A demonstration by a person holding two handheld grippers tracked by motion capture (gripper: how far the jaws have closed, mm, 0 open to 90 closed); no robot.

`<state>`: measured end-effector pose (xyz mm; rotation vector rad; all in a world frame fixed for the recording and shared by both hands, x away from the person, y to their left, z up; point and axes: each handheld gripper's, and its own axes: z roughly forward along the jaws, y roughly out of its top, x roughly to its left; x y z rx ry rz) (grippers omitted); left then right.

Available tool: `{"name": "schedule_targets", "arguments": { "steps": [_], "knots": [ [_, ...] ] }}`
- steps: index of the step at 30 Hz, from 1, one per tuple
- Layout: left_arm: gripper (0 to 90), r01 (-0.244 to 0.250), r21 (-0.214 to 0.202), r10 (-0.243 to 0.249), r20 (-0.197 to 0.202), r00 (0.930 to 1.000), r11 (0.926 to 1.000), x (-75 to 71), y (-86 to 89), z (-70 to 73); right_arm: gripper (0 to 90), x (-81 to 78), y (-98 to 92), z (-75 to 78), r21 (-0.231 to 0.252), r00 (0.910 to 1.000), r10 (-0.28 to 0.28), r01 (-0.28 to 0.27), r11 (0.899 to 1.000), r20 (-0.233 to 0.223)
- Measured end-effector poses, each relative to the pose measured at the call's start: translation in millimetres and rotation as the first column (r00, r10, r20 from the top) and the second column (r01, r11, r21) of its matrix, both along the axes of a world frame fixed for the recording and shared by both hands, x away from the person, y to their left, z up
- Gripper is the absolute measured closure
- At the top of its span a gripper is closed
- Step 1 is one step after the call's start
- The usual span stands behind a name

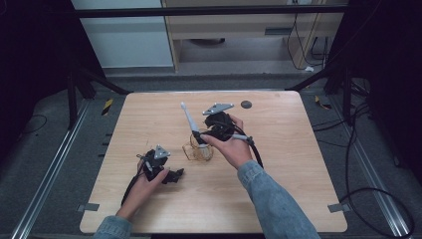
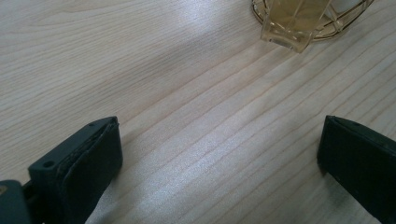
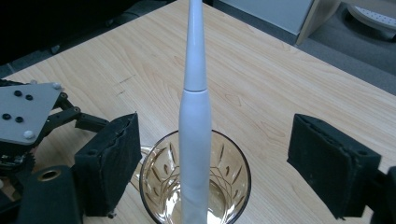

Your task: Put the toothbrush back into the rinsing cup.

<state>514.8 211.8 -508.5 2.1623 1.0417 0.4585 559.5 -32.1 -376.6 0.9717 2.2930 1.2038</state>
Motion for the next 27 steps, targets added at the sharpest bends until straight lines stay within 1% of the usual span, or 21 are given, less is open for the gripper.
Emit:
{"name": "schedule_targets", "arguments": {
  "steps": [4, 6, 8, 10, 16, 19, 22, 27],
  "knots": [
    [0.0, 0.000, 0.001, 0.000, 0.000, 1.0000, 1.0000, 0.0, 0.0, 0.0, 14.8, -1.3, -2.7, 0.6, 0.001, 1.0000, 0.000, 0.000, 1.000, 0.003],
    [0.0, 0.000, 0.001, 0.000, 0.000, 1.0000, 1.0000, 0.0, 0.0, 0.0, 13.4, -2.6, -5.1, 0.6, -0.012, 1.0000, 0.000, 0.000, 1.000, 0.009],
    [0.0, 0.000, 0.001, 0.000, 0.000, 1.0000, 1.0000, 0.0, 0.0, 0.0, 13.0, -2.8, -5.6, 0.5, -0.009, 0.9999, -0.001, 0.001, 1.000, 0.011],
    [0.0, 0.002, 0.001, -0.002, 0.000, 1.0000, 1.0000, 0.1, 0.0, 0.0, 11.9, -4.2, -9.9, 0.4, -0.004, 0.9995, -0.008, 0.008, 1.000, 0.030],
    [0.0, 0.002, 0.001, -0.002, 0.000, 1.0000, 1.0000, 0.2, 0.1, 0.0, 11.6, -6.1, -17.7, 1.3, -0.010, 0.9989, -0.024, 0.025, 1.000, 0.039],
    [0.0, 0.002, 0.001, -0.002, 0.000, 1.0000, 1.0000, 0.1, 0.0, 0.0, 11.7, -7.3, -23.4, 2.4, 0.000, 0.9981, -0.039, 0.039, 0.999, 0.049],
    [0.0, 0.002, 0.001, -0.002, 0.000, 1.0000, 1.0000, 0.2, 0.0, 0.0, 11.6, -9.2, -29.3, 3.0, 0.020, 0.9976, -0.051, 0.050, 0.999, 0.047],
    [0.0, 0.002, 0.003, -0.002, 0.000, 1.0000, 1.0000, 0.1, 0.0, 0.1, 11.9, -11.0, -39.0, 0.7, 0.014, 0.9968, -0.068, 0.067, 0.998, 0.042]
  ]
}}
